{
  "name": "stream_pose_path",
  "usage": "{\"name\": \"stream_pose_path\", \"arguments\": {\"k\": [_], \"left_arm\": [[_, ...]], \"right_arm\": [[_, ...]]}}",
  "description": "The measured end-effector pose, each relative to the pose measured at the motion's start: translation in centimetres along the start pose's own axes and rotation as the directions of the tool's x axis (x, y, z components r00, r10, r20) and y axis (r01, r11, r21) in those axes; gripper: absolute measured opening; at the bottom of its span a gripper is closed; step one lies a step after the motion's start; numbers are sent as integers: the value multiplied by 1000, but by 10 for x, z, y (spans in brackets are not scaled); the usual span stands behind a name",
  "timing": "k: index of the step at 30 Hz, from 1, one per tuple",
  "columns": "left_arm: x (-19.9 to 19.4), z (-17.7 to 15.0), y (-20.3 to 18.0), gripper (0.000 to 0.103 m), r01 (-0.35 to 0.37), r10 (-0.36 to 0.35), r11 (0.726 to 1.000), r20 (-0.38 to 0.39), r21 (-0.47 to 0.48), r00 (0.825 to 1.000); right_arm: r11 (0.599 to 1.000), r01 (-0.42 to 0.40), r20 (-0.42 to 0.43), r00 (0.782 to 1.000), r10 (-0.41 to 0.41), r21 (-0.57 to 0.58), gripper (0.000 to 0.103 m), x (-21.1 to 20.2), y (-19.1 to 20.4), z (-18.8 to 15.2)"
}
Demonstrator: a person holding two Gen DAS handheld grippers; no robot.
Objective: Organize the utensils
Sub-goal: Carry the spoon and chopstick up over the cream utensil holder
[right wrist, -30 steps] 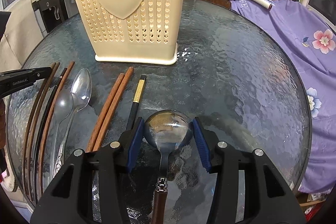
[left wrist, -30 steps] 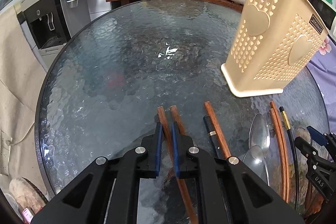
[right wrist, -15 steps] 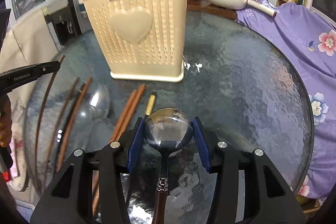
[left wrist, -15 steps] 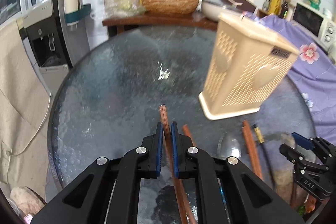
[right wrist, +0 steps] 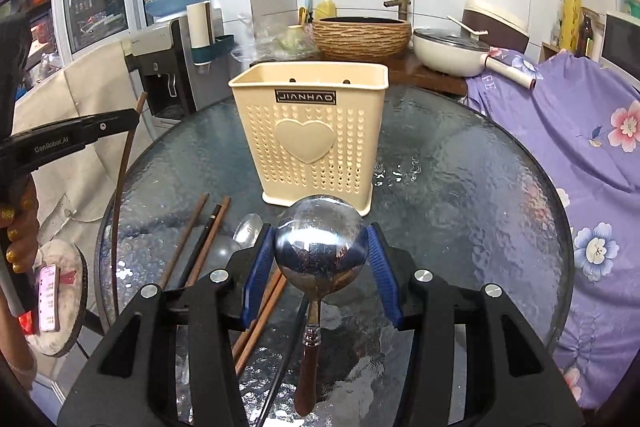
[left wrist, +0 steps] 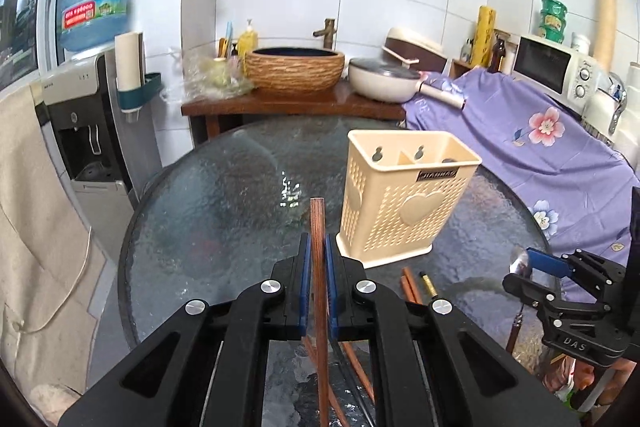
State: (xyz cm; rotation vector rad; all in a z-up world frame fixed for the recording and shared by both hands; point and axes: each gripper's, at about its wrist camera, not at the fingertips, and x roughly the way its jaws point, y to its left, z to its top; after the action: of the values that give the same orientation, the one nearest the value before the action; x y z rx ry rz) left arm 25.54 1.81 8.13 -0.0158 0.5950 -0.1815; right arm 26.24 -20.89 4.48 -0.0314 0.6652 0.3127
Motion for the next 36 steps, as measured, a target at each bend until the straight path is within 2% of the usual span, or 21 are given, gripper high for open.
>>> {"name": "stream_pose_path", "arguments": {"k": [23, 27, 30, 34, 36], "left_arm": [[-54, 28, -18, 6, 16, -27, 997, 139, 79, 990], [-60, 43, -23, 6, 40, -55, 995, 160, 92, 986], [-64, 60, -29, 6, 63, -83, 992, 178, 114, 981], [-71, 95, -38, 6, 119, -143, 985, 199, 128, 970], [-79, 119, -45, 6, 111, -142, 984, 242, 140, 960]], "right_arm": [[995, -71, 58, 996, 75, -63, 48, -32, 14, 27], [994, -78, 72, 994, 83, -78, 48, -37, 16, 36], [993, -71, 90, 993, 79, -95, 48, -41, 15, 55], [991, -42, 134, 989, 60, -130, 48, -53, 16, 87], [990, -27, 165, 985, 50, -140, 48, -61, 15, 105]]}}
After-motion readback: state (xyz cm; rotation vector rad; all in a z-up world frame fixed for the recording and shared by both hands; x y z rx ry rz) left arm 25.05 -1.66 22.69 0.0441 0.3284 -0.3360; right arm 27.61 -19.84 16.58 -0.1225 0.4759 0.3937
